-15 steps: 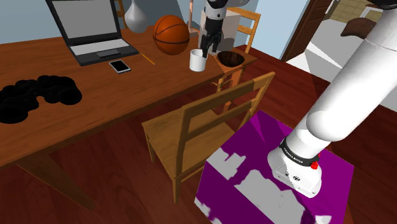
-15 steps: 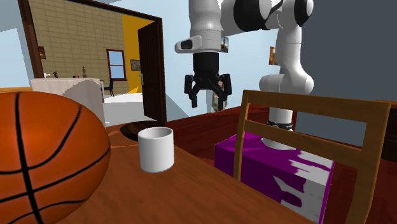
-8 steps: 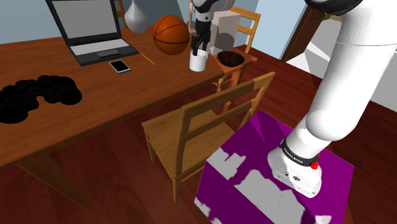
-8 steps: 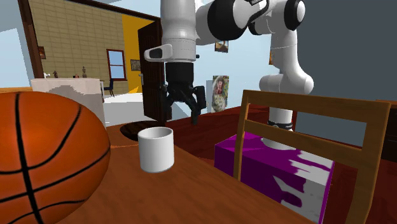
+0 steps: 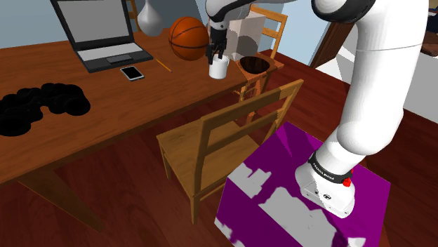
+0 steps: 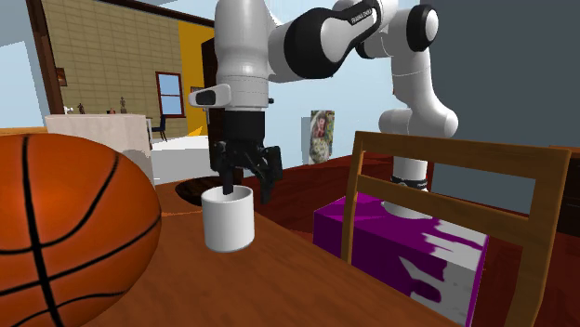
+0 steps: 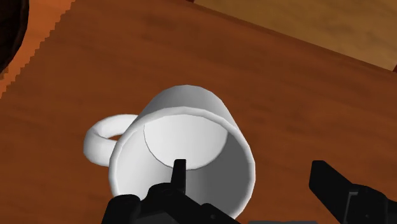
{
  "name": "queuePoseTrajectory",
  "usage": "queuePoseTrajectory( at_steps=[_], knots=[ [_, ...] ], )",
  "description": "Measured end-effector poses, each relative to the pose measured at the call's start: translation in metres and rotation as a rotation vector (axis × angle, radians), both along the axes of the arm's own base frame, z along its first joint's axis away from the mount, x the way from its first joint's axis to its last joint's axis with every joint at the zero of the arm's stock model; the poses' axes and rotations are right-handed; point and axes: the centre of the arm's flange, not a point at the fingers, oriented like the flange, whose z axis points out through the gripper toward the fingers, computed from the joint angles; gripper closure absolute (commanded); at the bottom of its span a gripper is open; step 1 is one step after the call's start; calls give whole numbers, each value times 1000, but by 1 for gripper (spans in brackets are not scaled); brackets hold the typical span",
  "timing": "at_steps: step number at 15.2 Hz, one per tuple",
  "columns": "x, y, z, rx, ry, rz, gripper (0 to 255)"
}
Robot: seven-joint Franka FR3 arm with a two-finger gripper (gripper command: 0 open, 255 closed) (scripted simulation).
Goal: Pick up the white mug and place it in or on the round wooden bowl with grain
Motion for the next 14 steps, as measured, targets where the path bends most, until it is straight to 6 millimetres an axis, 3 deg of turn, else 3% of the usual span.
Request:
queuePoseTrajectory(
  at_steps=[4, 9, 10, 14],
  knots=[
    [1, 0, -18, 0, 0, 0, 0],
    [1, 1, -20, 0, -1, 0, 0],
    [1, 1, -20, 0, -1, 0, 255],
    [1, 1, -20, 0, -1, 0, 255]
  ],
)
